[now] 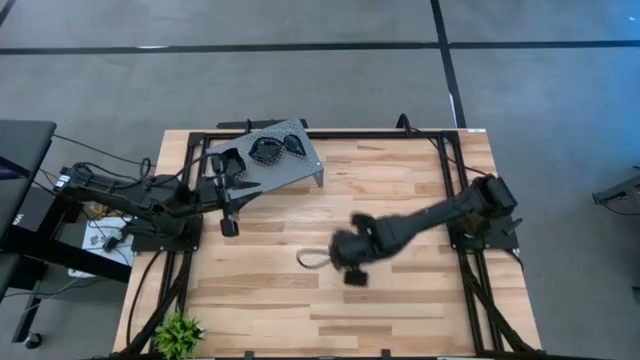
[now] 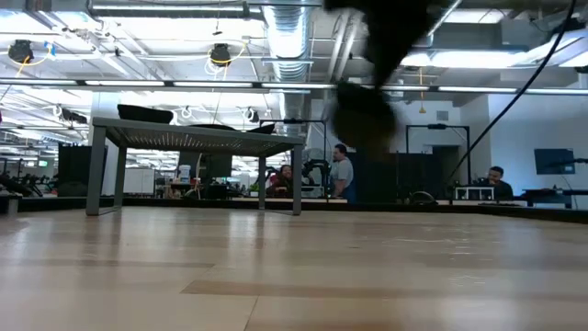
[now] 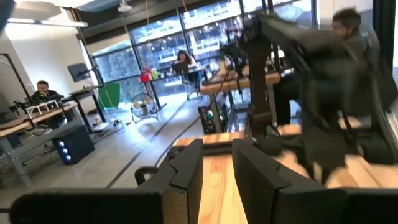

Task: Pick & Place Mini shaped plates
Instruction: Stack the black leaf shaped plate on top of the black leaf shaped plate on the shelf, then return to Home Position

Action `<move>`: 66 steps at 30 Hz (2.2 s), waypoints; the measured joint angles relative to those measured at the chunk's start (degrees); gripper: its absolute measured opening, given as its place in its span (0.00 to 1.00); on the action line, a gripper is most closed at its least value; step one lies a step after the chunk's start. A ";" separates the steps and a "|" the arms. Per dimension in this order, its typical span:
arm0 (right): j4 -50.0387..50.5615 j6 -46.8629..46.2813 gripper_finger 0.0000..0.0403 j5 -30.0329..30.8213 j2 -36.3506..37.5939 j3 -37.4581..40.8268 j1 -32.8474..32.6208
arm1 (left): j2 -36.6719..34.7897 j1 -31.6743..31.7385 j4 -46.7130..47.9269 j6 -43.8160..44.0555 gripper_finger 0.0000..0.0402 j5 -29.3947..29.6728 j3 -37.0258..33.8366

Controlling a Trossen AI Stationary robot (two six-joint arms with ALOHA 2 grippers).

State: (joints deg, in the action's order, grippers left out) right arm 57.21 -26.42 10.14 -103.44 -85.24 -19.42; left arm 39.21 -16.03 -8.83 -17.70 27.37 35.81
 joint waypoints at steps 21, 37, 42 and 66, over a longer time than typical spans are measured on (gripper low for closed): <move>-47.75 40.99 0.00 15.23 -7.05 -11.86 24.67 | 0.71 0.04 -0.60 -0.04 0.22 0.01 -0.02; -43.83 35.94 0.00 22.92 -23.52 -29.26 27.44 | 0.56 0.02 -0.16 -0.04 0.22 0.01 -0.02; -42.89 35.91 0.00 22.93 -24.98 -29.96 26.85 | 0.56 0.02 -0.15 -0.03 0.22 0.01 -0.02; -42.45 32.36 0.18 17.49 -25.31 -30.02 28.63 | 0.56 0.02 -0.14 -0.02 0.22 0.01 -0.02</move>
State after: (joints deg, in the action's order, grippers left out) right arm 14.76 5.93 27.63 -128.75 -115.26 9.21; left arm 39.77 -16.01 -8.97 -17.72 27.38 35.79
